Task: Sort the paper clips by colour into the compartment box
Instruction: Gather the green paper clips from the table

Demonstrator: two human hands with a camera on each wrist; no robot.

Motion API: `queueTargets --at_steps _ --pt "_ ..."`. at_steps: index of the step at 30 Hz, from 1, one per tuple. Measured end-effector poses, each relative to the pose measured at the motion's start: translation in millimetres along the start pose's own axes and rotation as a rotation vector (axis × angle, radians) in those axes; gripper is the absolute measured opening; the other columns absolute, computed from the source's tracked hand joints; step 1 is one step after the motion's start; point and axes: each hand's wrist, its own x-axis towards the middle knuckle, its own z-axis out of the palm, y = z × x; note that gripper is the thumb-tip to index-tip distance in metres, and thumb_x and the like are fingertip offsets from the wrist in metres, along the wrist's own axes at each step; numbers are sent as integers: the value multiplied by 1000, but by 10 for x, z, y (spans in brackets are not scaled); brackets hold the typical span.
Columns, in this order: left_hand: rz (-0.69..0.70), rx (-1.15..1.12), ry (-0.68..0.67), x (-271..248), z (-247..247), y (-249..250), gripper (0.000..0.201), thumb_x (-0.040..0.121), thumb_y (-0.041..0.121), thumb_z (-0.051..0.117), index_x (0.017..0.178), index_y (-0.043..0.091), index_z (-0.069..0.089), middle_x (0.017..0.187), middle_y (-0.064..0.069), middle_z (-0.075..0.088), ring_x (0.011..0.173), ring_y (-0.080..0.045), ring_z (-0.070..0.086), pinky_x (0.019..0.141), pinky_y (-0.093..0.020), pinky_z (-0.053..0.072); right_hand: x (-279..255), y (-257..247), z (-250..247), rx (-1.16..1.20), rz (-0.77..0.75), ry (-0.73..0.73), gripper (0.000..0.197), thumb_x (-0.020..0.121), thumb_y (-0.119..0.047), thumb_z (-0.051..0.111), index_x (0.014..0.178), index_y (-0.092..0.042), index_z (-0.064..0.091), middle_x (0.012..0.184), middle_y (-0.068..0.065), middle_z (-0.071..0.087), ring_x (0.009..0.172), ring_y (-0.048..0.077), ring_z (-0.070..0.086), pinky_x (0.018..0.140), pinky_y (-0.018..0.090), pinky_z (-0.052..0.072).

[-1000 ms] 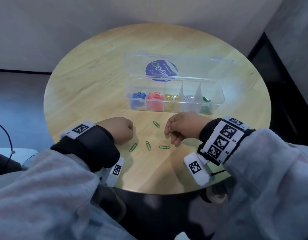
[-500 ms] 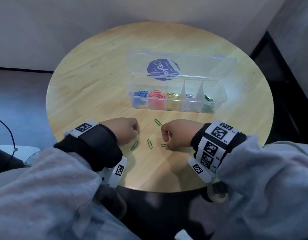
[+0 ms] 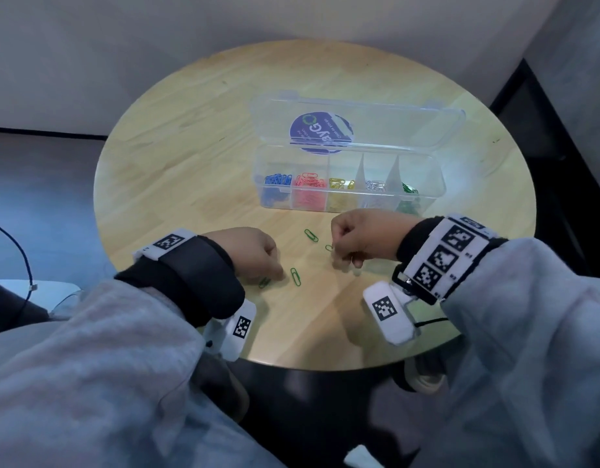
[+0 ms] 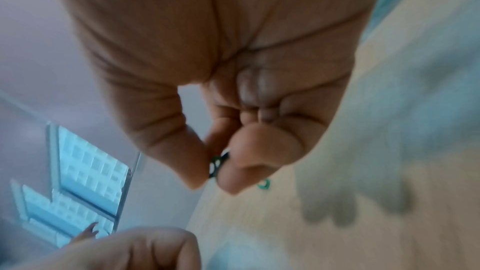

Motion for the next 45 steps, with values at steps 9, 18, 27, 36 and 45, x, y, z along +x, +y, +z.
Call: queueTargets --at_steps 9,18,27,36,45 --pt "-22 177 67 2 49 20 19 75 28 73 88 15 69 81 1 61 77 -17 54 54 -20 33 52 7 2 380 0 33 32 87 15 33 75 -4 56 63 9 47 55 16 47 41 17 45" --pt "40 -43 -8 65 -26 -72 14 79 16 62 66 19 55 62 4 56 60 -14 48 61 -22 39 73 -117 13 1 0 138 15 88 -6 53 76 -14 56 69 0 51 57 11 47 54 18 43" --pt "92 -988 17 55 -205 -86 33 85 -9 34 61 14 36 64 -7 53 45 -11 44 41 -16 34 269 -257 141 -709 20 245 22 84 -28 62 104 -20 58 88 -8 53 86 15 51 65 23 39" --pt "144 -479 -20 95 -81 62 25 82 7 62 76 20 41 66 -2 46 54 -14 36 52 -26 28 397 -363 222 -939 94 130 30 91 -30 53 111 -10 64 110 5 66 85 19 55 68 25 41" --pt "206 147 63 120 130 183 15 77 26 67 90 31 61 62 9 46 57 -7 43 54 -22 32 28 -163 -43 -581 82 113 21 80 -22 67 64 -20 52 63 -5 56 55 12 50 58 23 42"
